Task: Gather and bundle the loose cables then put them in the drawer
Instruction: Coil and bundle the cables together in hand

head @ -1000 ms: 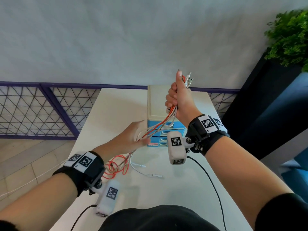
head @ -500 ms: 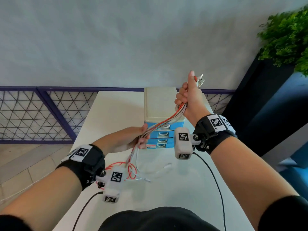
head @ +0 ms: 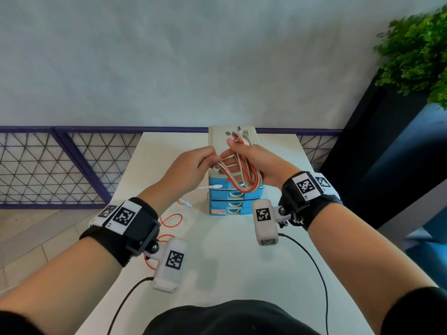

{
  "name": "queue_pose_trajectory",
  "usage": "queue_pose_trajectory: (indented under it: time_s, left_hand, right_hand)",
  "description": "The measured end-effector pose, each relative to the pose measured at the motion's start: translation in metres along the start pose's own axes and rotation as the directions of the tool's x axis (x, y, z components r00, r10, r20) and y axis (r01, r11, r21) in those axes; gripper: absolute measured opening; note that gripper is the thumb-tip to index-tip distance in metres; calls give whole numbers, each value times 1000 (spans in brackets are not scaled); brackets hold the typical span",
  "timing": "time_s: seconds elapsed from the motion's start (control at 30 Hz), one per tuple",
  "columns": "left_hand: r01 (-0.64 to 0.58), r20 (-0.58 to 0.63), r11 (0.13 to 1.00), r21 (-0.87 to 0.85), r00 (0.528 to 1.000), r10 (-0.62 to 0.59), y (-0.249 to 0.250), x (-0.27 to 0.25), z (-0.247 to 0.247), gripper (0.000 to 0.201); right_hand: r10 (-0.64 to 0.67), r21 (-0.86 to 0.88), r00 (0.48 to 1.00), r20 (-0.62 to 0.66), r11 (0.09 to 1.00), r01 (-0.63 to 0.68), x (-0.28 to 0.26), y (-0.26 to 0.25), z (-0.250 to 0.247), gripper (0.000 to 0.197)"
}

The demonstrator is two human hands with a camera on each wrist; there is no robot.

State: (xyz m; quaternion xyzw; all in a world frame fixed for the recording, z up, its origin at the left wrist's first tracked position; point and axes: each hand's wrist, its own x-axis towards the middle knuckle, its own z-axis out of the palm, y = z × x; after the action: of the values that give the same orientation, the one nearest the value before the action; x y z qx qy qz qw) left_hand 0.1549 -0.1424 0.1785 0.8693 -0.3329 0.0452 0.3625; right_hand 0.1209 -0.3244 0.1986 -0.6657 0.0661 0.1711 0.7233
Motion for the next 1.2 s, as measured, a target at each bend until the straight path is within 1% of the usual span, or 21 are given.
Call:
queue_pose_trajectory:
  time_s: [0.03,0.1,0.17,0.2,0.27,0.37,0.47,0.53,0.57,0.63,0.67,0.7,0.73,0.8,0.83,0.87,0.9,0.97,1.07,1.13,1.2]
  left_hand:
    - [-12,-7,1000,10,1000,12,2,0,0,28]
    - [-13,4,1000,2,1000,13,3,1,0,23]
    - [-12,44,1000,-11,999,13,3,0,0,23]
    - [-12,63,1000,-8,998,12,3,-1,1,23]
    - [-7,89,1000,-3,996,7,3,-3,0,22]
    - [7,104,1000,-8,995,-7,2,-4,-1,21]
    - [28,116,998,56,993,-34,3,-1,-3,23]
    - [120,110,993,1,987,-120,2,0,-2,29]
    - [191,99,979,-67,978,-184,2,1,-2,32]
    - [325,106,923,-205,945,-309,0,-3,-2,45]
    - [379,154,887,-262,924,-350,-2,-7,-2,51]
    - [425,228,844,-326,902,-366,-5,-10,-2,55]
    - [473,316,789,-393,875,-367,-10,-14,-4,58]
    - [576,477,634,-517,808,-345,-17,-20,-7,59]
    - [611,534,555,-564,783,-319,-19,-23,-8,56]
    - [630,568,502,-593,769,-293,-21,-26,-10,52]
    - [640,588,471,-607,760,-276,-22,-27,-11,46]
    - [637,594,452,-625,763,-253,-21,-30,-12,39]
    - [592,548,473,-653,800,-244,-13,-29,-12,36]
    - [547,494,518,-658,832,-252,-5,-28,-10,35]
    - [490,421,595,-637,868,-263,7,-27,-6,34]
  right_hand:
    - [37,-7,997,68,999,-37,-1,0,3,51]
    - [109,-2,969,223,994,-111,-5,2,9,62]
    - [145,-5,933,331,988,-152,-7,5,12,63]
    - [154,-4,922,354,987,-163,-9,7,13,61]
    - [156,3,924,348,986,-168,-10,10,13,54]
    - [126,-3,959,252,992,-130,-11,13,15,44]
    - [105,-50,965,240,994,-95,-8,16,14,51]
    - [93,-72,968,231,994,-79,-6,16,12,57]
    - [78,-69,973,219,996,-65,-5,15,11,55]
    - [35,-58,979,200,998,-24,-5,13,9,43]
    - [18,-61,982,189,998,-6,-5,12,6,36]
    - [3,-65,985,171,998,8,-5,12,4,31]
    - [-10,-67,989,146,998,20,-4,12,1,27]
    - [-33,-63,996,86,997,38,-2,12,-5,23]
    - [-43,-56,997,61,997,46,0,13,-8,22]
    - [-53,-46,998,37,997,55,1,14,-10,22]
    - [-61,-35,998,16,997,61,2,15,-11,22]
    - [-74,-13,997,-5,997,74,5,17,-11,23]
    - [-100,-18,994,-38,995,100,9,18,-7,35]
    - [-118,-39,990,-71,993,116,12,18,-4,44]
    - [-149,-47,984,-97,988,145,13,18,-1,51]
